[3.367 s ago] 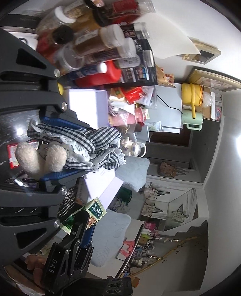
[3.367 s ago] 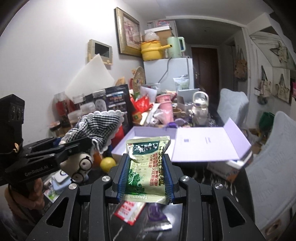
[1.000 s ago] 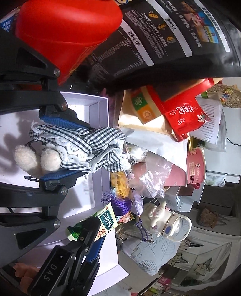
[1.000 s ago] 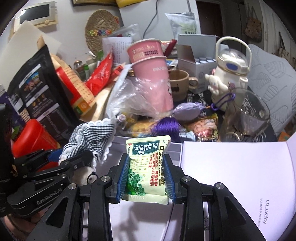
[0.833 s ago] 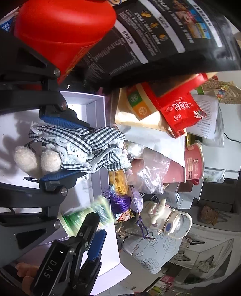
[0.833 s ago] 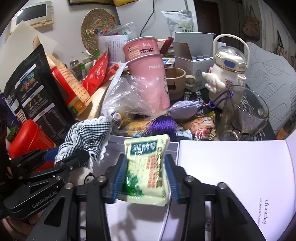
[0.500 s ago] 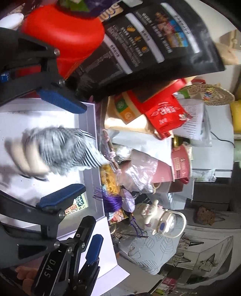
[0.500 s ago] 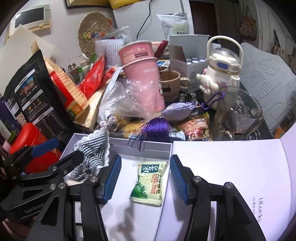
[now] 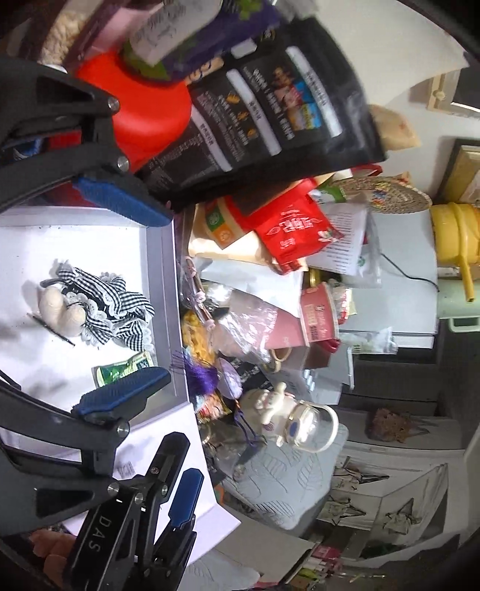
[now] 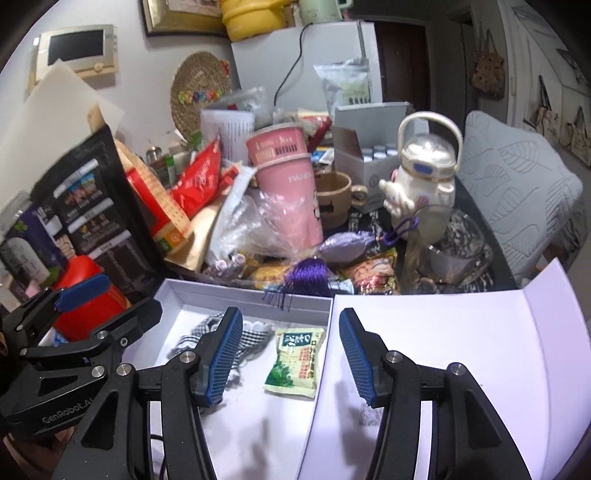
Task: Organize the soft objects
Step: 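Open both grippers to drop the toy and packet into the box, then withdraw both tools from the box back toward the table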
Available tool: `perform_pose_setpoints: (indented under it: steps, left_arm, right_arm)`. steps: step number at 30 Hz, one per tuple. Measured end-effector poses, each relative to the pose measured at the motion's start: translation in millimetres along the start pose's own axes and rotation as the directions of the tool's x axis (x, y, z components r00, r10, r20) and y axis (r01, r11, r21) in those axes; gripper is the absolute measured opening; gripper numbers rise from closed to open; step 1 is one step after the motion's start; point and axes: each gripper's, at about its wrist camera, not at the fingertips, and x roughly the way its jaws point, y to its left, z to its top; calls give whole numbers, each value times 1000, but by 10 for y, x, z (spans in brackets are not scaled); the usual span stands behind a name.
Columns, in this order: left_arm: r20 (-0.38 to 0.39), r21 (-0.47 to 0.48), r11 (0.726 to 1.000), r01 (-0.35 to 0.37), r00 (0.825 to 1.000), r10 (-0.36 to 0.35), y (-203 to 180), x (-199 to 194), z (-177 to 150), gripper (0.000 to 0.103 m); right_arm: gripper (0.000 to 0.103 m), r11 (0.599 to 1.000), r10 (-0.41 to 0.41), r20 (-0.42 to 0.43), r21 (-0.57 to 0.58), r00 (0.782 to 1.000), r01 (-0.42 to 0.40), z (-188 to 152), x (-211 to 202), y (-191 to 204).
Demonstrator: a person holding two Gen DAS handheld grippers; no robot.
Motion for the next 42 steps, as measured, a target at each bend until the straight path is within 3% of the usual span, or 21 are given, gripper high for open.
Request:
perform_pose_setpoints:
  steps: [15,30,36,42]
  left_arm:
    - [148,13,1000,24,989,-26,-88,-1169,20,78]
    - [244,52,997,55,968,-66,-167,-2244,-237,78]
    - [293,72,997,23,955,-44,-216,-2588,-434,101]
    - [301,87,996,27,952,-52,-228,-2808,-623,101]
  right_arm:
    - [54,999,-8,151,-46,988,16,-38,-1152,352]
    - [56,992,-21,285,-114,958,56,-442,-2302,681]
    - [62,990,-18,312,-125,950,60,-707,-2609,746]
    - [73,987,-29,333,-139,942,80,-955,-2835,815]
